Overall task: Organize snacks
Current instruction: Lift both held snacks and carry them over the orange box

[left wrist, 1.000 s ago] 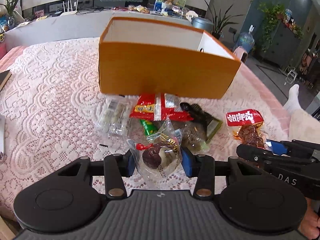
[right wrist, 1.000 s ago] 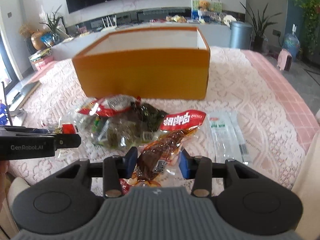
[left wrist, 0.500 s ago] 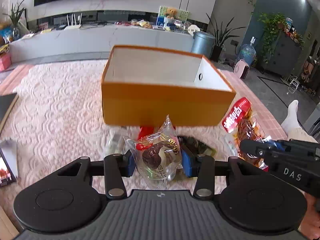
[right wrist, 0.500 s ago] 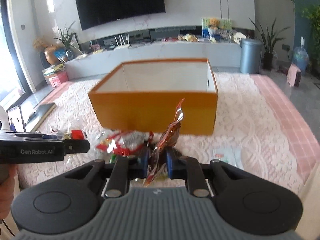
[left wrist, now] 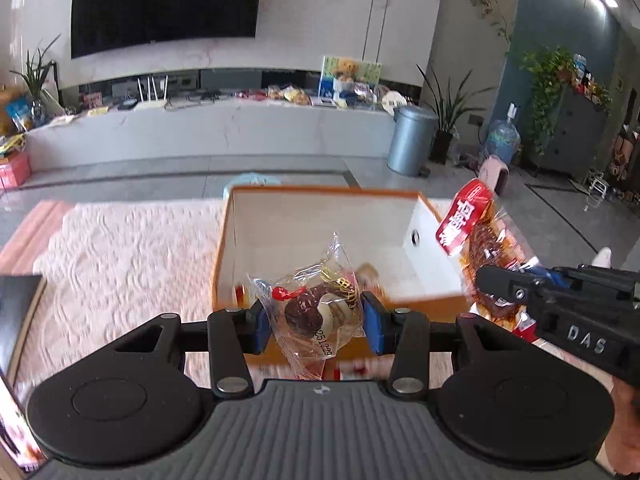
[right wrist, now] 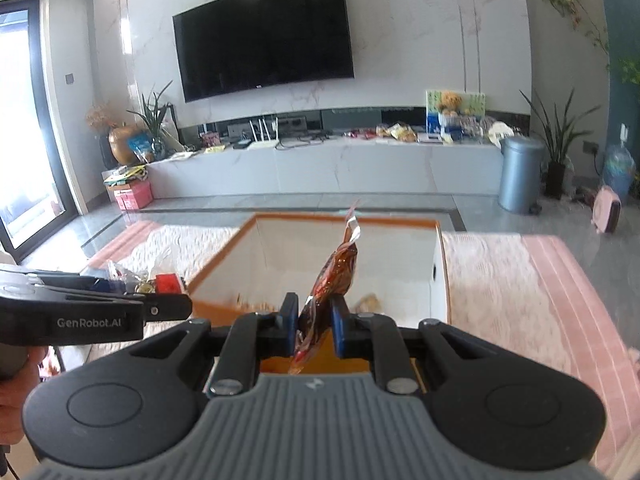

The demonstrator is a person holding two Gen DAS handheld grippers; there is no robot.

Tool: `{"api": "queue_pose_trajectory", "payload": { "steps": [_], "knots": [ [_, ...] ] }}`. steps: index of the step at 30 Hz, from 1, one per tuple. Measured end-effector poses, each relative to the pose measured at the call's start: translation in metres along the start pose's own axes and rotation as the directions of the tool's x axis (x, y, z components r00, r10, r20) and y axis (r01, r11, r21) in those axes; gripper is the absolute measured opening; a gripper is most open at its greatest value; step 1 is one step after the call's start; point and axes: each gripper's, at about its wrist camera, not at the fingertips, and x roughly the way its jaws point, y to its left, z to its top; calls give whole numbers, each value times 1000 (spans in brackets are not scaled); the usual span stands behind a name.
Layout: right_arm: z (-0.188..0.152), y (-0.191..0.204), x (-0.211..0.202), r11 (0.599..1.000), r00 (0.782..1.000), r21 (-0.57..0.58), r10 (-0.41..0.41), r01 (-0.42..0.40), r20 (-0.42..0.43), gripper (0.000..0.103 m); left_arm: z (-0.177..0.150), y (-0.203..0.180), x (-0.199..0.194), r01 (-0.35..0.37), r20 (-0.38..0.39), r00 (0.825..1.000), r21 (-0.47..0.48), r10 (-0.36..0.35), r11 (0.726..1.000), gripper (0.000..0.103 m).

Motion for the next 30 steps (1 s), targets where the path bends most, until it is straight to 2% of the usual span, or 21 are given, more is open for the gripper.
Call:
{"api": "queue_pose_trajectory", "payload": {
  "steps": [7, 14, 18, 22, 25, 30],
  "knots": [
    [36, -1, 42, 1000, 1000, -14, 9, -8, 18, 13, 35, -1, 28, -19, 22, 1000, 19, 19, 1000, 51],
    [53, -7, 98, 1000, 1000, -30, 4, -5, -28, 13, 43, 6, 78, -48, -33, 998, 10, 49, 999, 51],
    [55, -11, 136, 1000, 996, -27, 7, -9, -93, 13, 41, 12, 108, -58, -87, 994, 24, 60, 998, 51],
    [51, -14, 172, 999, 987, -39, 4, -11, -161, 13, 39, 18, 137, -84, -156, 983, 62, 93, 995, 51],
    [46, -19, 197, 999, 975, -36, 9, -18, -224, 13, 33, 19, 153, -96, -204, 972, 95, 114, 991, 51],
    [30, -26, 224, 999, 942, -15, 28, -35, -334, 13, 24, 20, 169, -98, -270, 955, 110, 124, 989, 51]
  ]
}}
